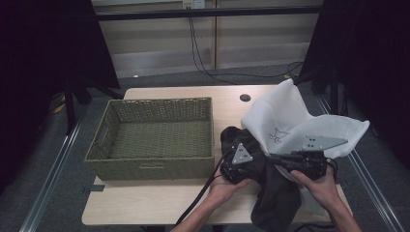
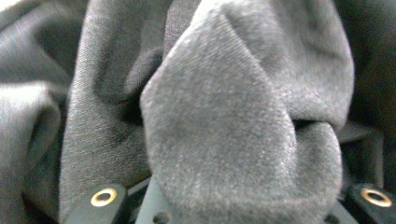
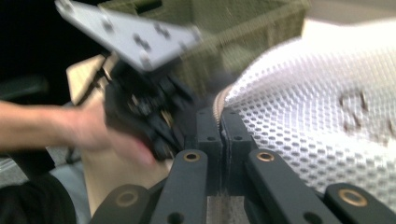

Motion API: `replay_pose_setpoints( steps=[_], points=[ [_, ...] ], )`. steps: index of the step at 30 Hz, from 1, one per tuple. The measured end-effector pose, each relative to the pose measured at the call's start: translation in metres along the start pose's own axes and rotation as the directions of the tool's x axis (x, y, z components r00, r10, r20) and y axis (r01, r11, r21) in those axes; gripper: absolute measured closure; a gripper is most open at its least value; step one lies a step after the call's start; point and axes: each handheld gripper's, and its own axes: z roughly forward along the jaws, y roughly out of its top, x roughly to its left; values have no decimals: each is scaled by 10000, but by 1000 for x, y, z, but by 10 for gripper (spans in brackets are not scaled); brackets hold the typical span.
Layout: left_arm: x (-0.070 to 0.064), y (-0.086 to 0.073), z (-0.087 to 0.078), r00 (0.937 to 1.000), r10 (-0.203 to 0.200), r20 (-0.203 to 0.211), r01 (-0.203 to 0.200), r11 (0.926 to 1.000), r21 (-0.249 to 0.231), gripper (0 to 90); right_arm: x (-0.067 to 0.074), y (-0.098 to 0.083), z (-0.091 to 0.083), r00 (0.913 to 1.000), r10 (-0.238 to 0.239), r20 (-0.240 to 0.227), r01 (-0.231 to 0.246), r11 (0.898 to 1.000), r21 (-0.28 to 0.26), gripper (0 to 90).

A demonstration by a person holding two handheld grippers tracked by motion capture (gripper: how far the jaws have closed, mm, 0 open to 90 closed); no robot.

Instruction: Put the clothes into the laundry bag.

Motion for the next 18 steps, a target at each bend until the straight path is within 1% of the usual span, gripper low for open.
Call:
replay_pose_setpoints(
  steps=[1, 2, 3, 4, 6, 8, 9, 10, 11, 12, 14, 15, 16, 17, 18],
  points=[
    [1, 4, -1, 9998, -170, 68, 172, 9996, -216, 781, 2, 9, 2, 9998, -213, -35, 213, 9998, -17, 885],
    [0, 8, -3, 9996, -271, -14, 270, 9986, -455, 781, 4, 18, 5, 9991, -427, -78, 426, 9991, -55, 885],
    [1, 13, -6, 9991, -380, 161, 391, 9968, -702, 781, 6, 27, 6, 9985, -519, -197, 516, 9985, -193, 885],
    [2, 17, -9, 9983, -557, 141, 568, 9935, -984, 781, 8, 34, 7, 9973, -666, -320, 656, 9973, -319, 885],
    [2, 28, -19, 9978, -624, 228, 650, 9876, -1432, 781, 13, 48, 8, 9942, -957, -499, 932, 9945, -486, 885],
    [1, 37, -29, 9972, -706, 261, 743, 9775, -1975, 781, 17, 59, 8, 9896, -1153, -861, 1085, 9908, -803, 886],
    [0, 39, -31, 9975, -656, 248, 693, 9766, -2037, 781, 20, 63, 8, 9871, -1276, -969, 1178, 9878, -1015, 886],
    [0, 39, -32, 9987, -505, -53, 484, 9780, -2028, 780, 22, 65, 7, 9853, -1309, -1095, 1176, 9858, -1195, 886],
    [-1, 37, -28, 9992, -322, -221, 275, 9820, -1867, 779, 23, 66, 8, 9839, -1267, -1258, 1097, 9849, -1339, 885],
    [0, 32, -21, 9991, -302, -300, 248, 9858, -1661, 777, 23, 64, 9, 9835, -1211, -1344, 1033, 9858, -1327, 885],
    [5, 18, -7, 9981, -562, -253, 527, 9913, -1209, 773, 21, 55, 13, 9859, -1060, -1297, 921, 9898, -1090, 885],
    [6, 10, -1, 9972, -604, -430, 566, 9947, -853, 770, 19, 48, 14, 9873, -826, -1358, 681, 9918, -1083, 885],
    [8, 3, 5, 9981, -514, -341, 491, 9967, -649, 766, 18, 40, 15, 9878, -684, -1396, 537, 9929, -1063, 885],
    [10, -4, 9, 9979, -576, -284, 563, 9974, -438, 760, 17, 32, 15, 9887, -528, -1404, 391, 9944, -985, 885],
    [10, -9, 12, 9969, -696, -359, 684, 9971, -327, 748, 17, 24, 14, 9893, -381, -1411, 255, 9956, -901, 885]
  ],
)
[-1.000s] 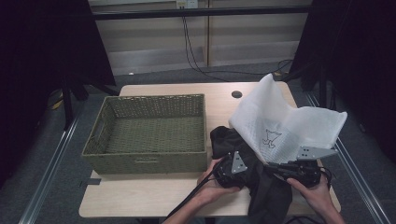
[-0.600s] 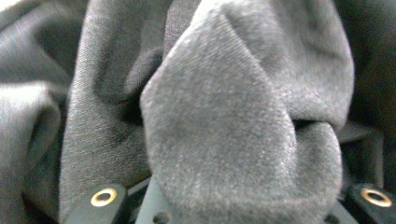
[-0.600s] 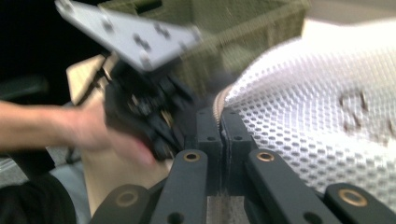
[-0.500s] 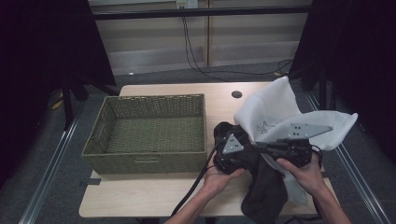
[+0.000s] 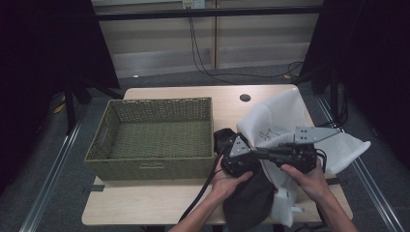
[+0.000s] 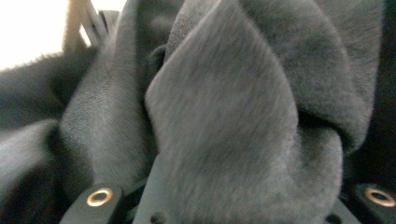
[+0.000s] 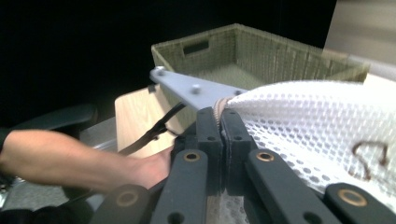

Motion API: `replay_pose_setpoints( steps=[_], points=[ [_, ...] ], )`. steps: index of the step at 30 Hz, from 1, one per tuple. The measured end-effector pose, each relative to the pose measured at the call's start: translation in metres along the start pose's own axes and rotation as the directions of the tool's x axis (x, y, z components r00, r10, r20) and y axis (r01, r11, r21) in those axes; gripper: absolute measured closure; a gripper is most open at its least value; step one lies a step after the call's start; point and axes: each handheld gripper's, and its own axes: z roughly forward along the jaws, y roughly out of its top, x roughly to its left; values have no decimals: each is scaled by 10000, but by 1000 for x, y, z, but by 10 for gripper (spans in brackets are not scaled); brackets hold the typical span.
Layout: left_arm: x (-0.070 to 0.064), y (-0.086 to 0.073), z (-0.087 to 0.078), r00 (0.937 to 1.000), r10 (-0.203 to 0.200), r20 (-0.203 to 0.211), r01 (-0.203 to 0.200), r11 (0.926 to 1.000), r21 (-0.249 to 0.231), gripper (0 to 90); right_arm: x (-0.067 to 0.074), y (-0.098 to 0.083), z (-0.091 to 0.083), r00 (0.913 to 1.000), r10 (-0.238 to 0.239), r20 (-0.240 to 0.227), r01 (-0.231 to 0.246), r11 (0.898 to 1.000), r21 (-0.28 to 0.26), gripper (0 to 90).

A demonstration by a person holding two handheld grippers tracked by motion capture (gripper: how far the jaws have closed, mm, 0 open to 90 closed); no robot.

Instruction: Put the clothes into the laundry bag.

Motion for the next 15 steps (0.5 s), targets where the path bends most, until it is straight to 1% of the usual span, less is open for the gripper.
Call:
replay_pose_setpoints(
  steps=[2, 3, 4, 5, 6, 8, 10, 12, 14, 15],
  points=[
    [1, -5, 1, 9999, 60, 94, -60, 10000, 62, 720, 0, -16, -4, 9996, 284, 91, -285, 9995, 99, 884],
    [1, -5, 0, 9999, 48, 163, -49, 10000, 30, 710, 0, -22, -5, 9992, 382, 124, -383, 9991, 152, 883],
    [3, -5, -2, 9996, 78, 266, -81, 9999, 85, 690, 1, -31, -7, 9984, 516, 222, -523, 9982, 308, 881],
    [4, -4, -3, 9993, 24, 362, -27, 10000, 81, 665, 1, -39, -9, 9976, 550, 419, -570, 9971, 501, 880],
    [3, -4, -3, 9987, -138, 484, 137, 9999, 35, 648, 0, -46, -11, 9963, 679, 534, -711, 9956, 610, 879],
    [4, -4, -6, 9978, -17, 656, 7, 9999, 158, 601, -3, -58, -16, 9929, 955, 708, -1001, 9930, 635, 874],
    [2, -4, -10, 9976, 7, 687, -28, 9995, 308, 568, -3, -67, -18, 9903, 954, 1007, -1050, 9900, 938, 869],
    [-2, -4, -14, 9969, 200, 759, -231, 9989, 398, 528, -4, -74, -19, 9880, 904, 1253, -1062, 9864, 1258, 866],
    [-5, -4, -18, 9951, 503, 851, -549, 9971, 531, 484, -4, -81, -20, 9861, 762, 1475, -1016, 9796, 1734, 866],
    [-6, -4, -22, 9937, 664, 905, -721, 9955, 612, 466, -4, -84, -21, 9852, 840, 1493, -1103, 9779, 1775, 867]
  ],
)
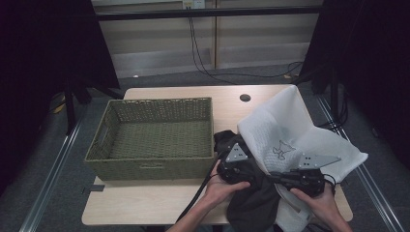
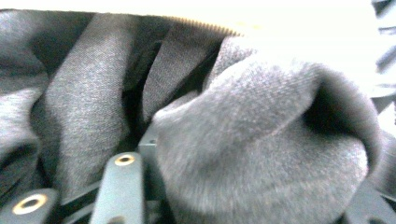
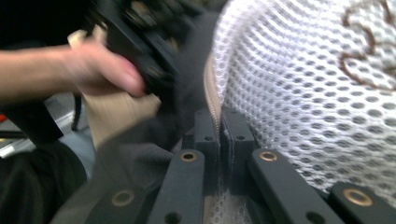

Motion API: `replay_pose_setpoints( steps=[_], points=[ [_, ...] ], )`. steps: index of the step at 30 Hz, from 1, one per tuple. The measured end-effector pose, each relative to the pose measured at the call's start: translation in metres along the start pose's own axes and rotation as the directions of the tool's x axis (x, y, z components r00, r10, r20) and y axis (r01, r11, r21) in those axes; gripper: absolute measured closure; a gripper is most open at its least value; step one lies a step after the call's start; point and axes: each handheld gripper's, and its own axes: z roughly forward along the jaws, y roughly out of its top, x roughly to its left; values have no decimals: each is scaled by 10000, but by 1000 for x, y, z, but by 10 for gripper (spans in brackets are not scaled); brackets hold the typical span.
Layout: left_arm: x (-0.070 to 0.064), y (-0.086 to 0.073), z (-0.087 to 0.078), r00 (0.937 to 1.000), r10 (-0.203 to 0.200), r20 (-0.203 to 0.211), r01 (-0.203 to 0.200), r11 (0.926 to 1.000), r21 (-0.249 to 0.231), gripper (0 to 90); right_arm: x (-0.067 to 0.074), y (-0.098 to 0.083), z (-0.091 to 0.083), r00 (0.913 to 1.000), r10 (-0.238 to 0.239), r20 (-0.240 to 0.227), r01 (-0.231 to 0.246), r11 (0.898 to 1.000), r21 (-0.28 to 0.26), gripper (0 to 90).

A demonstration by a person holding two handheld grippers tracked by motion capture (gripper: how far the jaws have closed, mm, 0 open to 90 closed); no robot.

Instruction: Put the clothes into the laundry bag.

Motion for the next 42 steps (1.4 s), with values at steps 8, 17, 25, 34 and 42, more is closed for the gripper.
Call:
replay_pose_setpoints(
  steps=[8, 17, 25, 34, 42],
  points=[
    [-7, 3, -36, 9975, 567, 432, -550, 9976, -410, 382, -9, -15, -10, 9970, -51, 767, 14, 9989, 478, 867],
    [-8, -19, -2, 9960, 894, -10, -886, 9892, 1164, 502, -1, 2, -22, 9948, -189, 1006, 212, 9995, -223, 663],
    [-7, -21, 16, 9996, 100, 262, -135, 9903, 1382, 826, -2, 34, -17, 9844, -376, 1718, 539, 9944, -908, 252],
    [-11, -24, 7, 9977, 138, 661, -221, 9918, 1263, 755, -29, 21, 19, 9702, -631, 2338, 455, 9958, 798, 339],
    [-2, -31, -40, 9981, 505, 357, -534, 9950, 850, 617, -39, 3, 33, 9700, -971, 2230, 568, 9819, 1807, 682]
  ],
)
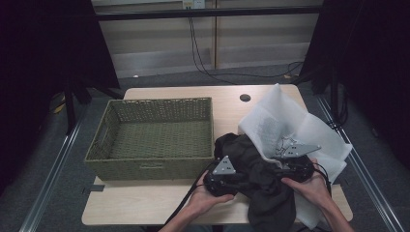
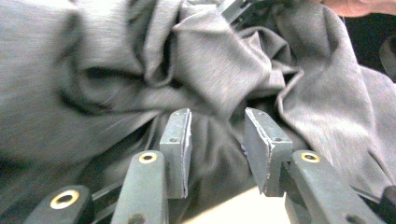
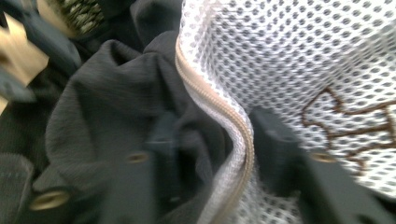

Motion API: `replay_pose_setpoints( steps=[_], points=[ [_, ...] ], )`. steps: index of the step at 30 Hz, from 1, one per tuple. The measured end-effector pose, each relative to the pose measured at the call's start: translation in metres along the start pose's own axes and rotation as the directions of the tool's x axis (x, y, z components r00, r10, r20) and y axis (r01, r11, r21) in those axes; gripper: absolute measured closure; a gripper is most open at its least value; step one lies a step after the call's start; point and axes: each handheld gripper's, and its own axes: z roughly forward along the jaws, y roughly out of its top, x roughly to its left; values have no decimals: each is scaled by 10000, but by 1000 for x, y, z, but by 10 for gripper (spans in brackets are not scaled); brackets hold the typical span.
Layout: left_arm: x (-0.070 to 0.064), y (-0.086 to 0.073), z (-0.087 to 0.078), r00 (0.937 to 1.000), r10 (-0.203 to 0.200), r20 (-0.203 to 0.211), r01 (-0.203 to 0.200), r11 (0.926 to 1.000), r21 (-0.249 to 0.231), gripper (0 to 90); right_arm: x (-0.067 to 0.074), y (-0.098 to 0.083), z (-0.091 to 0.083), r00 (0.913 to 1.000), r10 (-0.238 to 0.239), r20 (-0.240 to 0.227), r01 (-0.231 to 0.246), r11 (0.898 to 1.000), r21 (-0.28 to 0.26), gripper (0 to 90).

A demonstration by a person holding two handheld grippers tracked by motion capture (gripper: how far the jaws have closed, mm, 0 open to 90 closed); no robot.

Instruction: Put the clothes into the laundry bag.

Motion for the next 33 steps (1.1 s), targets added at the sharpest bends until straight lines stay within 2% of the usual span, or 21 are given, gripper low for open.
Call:
replay_pose_setpoints(
  steps=[2, 4, 5, 6, 8, 10, 11, 12, 14, 15, 17, 18, 20, 23, 24, 25, 26, 30, 31, 32, 33],
  points=[
    [3, 1, -3, 9999, -136, -105, 136, 9999, -24, 595, -3, -4, -1, 9987, -85, -503, 75, 9998, -205, 745],
    [4, 0, -6, 10000, 86, 28, -87, 9999, 150, 549, -1, -6, -4, 9961, -386, -796, 363, 9989, -304, 770],
    [4, 0, -8, 9995, 293, -136, -289, 9993, 236, 519, 0, -6, -6, 9912, -589, -1185, 559, 9980, -284, 776],
    [4, -2, -9, 9997, 232, -96, -229, 9993, 280, 507, 1, -7, -8, 9851, -681, -1579, 652, 9976, -238, 779],
    [4, -6, -15, 9990, 395, 214, -404, 9983, 410, 454, -1, -10, -14, 9689, -966, -2280, 945, 9953, -202, 780],
    [3, -11, -18, 9980, 597, 211, -604, 9976, 343, 451, -8, -14, -21, 9598, -885, -2664, 876, 9960, -154, 781],
    [3, -13, -18, 9982, 539, 249, -549, 9977, 394, 441, -12, -15, -23, 9590, -846, -2706, 848, 9963, -107, 780],
    [4, -15, -15, 9966, 634, 521, -660, 9966, 494, 421, -14, -15, -25, 9626, -692, -2618, 695, 9976, -82, 779],
    [2, -18, -5, 9946, 868, 571, -920, 9912, 948, 391, -15, -15, -27, 9702, -450, -2380, 437, 9990, -104, 771],
    [1, -19, 0, 9918, 918, 891, -1015, 9886, 1114, 377, -14, -14, -26, 9728, -224, -2304, 209, 9997, -90, 763],
    [-2, -21, 11, 9907, 1252, 528, -1322, 9778, 1625, 362, -10, -13, -26, 9759, -222, -2169, 188, 9997, -175, 738],
    [-3, -21, 13, 9916, 1159, 565, -1233, 9808, 1508, 356, -8, -12, -27, 9766, -87, -2149, 42, 9998, -213, 703],
    [-2, -16, 15, 9912, 1237, 476, -1300, 9772, 1677, 432, -6, -9, -29, 9743, 81, -2250, -199, 9986, -500, 632],
    [-5, -12, 20, 9903, 1301, 480, -1362, 9778, 1591, 661, -2, -4, -32, 9651, 412, -2588, -665, 9937, -899, 422],
    [-5, -10, 20, 9881, 1485, 408, -1534, 9723, 1765, 728, 1, -1, -32, 9613, 488, -2713, -751, 9933, -877, 344],
    [-6, -9, 23, 9909, 1320, 255, -1344, 9761, 1707, 796, 4, 1, -31, 9594, 492, -2776, -737, 9942, -788, 257],
    [-5, -6, 25, 9912, 1305, 209, -1321, 9738, 1850, 851, 8, 3, -29, 9589, 457, -2800, -685, 9950, -722, 199],
    [-1, 0, 28, 9954, 944, 150, -955, 9819, 1633, 888, 25, 8, -17, 9686, 254, -2473, -356, 9987, -368, 38],
    [0, 2, 27, 9988, 456, 192, -477, 9912, 1232, 889, 28, 8, -14, 9701, 246, -2413, -334, 9989, -323, 22],
    [0, 4, 26, 9994, 302, 169, -317, 9949, 960, 889, 31, 8, -11, 9740, 188, -2257, -249, 9994, -243, 12],
    [1, 7, 24, 9991, 400, 131, -411, 9941, 1008, 890, 33, 7, -8, 9766, 115, -2148, -158, 9997, -183, 0]
  ],
)
